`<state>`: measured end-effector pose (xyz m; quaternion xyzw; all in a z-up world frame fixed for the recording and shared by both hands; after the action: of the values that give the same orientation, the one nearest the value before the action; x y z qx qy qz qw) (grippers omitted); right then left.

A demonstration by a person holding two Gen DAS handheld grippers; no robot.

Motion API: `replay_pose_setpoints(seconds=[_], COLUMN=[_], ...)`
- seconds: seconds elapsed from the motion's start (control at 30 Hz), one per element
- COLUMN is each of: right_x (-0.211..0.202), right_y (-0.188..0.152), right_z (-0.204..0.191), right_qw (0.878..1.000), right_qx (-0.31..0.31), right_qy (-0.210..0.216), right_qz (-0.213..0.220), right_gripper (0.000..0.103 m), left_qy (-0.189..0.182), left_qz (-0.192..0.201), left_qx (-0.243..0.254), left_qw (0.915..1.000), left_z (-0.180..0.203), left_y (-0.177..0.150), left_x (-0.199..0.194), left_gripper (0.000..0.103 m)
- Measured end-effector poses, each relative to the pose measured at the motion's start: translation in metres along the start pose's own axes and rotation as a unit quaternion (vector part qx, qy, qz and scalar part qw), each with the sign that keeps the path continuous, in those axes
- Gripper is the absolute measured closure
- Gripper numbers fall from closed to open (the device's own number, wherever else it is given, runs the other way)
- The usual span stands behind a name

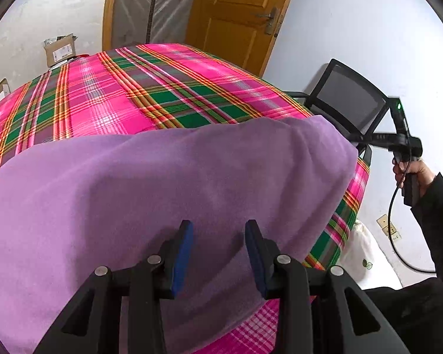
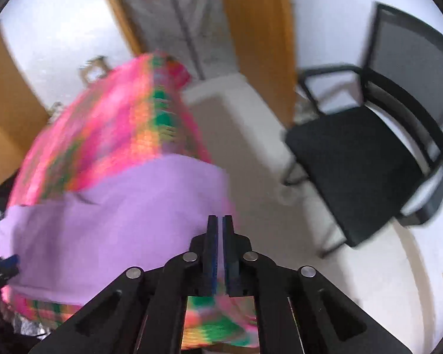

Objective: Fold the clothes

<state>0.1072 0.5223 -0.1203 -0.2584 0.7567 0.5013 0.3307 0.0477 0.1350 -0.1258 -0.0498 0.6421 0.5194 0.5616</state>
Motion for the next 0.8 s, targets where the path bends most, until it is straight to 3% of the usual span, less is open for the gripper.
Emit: replay_pose_setpoints(seconds=[0.13, 0.27, 0.37, 0.47, 0.53, 0.7, 0.8], right_x=[0.018, 0.029, 0.021, 0.022, 0.024, 0.017, 0.021], right_y=[0.0, -0.022, -0.049, -0.081, -0.097, -0.088, -0.078], right_z=[-0.081, -0.146, -0.189, -0.219, -0.225, -0.215, -0.22], right_qw=[0.994, 0.979, 0.959, 0.936, 0.927, 0.942, 0.952], right_qx=[-0.081, -0.152, -0.216, -0.286, -0.315, -0.285, -0.264], right_qy=[0.068, 0.128, 0.173, 0.189, 0.181, 0.161, 0.146], right_qz=[-0.017, -0.042, -0.055, -0.084, -0.095, -0.076, -0.056], right_gripper=[0.091, 0.091, 0.091, 0.091, 0.091, 0.09, 0.089], left_qy=[-0.014, -0.016, -0.021, -0.023, -0.021, 0.029, 0.077], left_qz=[-0.005, -0.005, -0.007, -0.003, 0.002, 0.031, 0.045], left_qx=[0.027, 0.036, 0.034, 0.027, 0.019, -0.029, -0.079], left_qw=[0.9995, 0.9992, 0.9992, 0.9994, 0.9996, 0.9987, 0.9929], left_z=[0.018, 0.02, 0.016, 0.009, 0.004, -0.035, -0.076], left_y=[-0.004, -0.017, -0.03, -0.037, -0.039, -0.034, -0.034], left_x=[0.002, -0.008, -0.016, -0.023, -0.028, -0.045, -0.056], left_gripper=[0.066, 0.066, 0.066, 0.066, 0.066, 0.066, 0.066])
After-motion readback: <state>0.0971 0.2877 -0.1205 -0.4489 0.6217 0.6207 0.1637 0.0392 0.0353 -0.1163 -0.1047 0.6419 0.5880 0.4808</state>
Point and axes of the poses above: each gripper's, at about its wrist camera, not at the fingertips, and x roughly the way its jaws point, z to its right, y to its top, the point moved 7 cm from there along x, roughly the way its jaws point, and after that the axes turned 4 degrees about y, right-handed, at the moved point
